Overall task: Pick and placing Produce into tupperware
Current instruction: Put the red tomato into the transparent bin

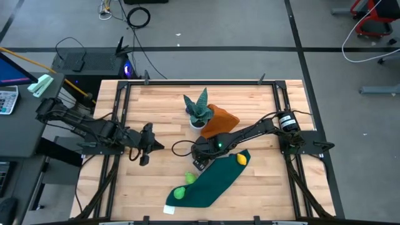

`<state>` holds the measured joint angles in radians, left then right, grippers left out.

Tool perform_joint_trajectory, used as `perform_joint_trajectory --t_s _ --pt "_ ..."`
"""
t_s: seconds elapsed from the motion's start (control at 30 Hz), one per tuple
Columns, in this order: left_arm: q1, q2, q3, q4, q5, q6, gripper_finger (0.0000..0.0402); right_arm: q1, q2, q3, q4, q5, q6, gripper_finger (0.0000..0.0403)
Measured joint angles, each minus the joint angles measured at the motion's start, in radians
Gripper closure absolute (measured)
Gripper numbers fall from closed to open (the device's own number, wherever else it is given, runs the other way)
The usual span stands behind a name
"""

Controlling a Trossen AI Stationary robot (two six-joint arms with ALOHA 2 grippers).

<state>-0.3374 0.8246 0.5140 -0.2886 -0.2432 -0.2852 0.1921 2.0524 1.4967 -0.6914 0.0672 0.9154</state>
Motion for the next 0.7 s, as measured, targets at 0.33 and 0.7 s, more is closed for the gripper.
perform_joint_trajectory --t_s 0.33,0.7 --pt "0.000 0.000 0.000 0.000 0.000 0.000 0.0377 0.000 0.000 0.000 0.007 -0.001 -0.001 0.0180" --pt "0.000 0.000 -0.001 0.000 0.000 0.000 0.0381 0.000 0.000 0.000 0.009 -0.023 -0.001 0.0155"
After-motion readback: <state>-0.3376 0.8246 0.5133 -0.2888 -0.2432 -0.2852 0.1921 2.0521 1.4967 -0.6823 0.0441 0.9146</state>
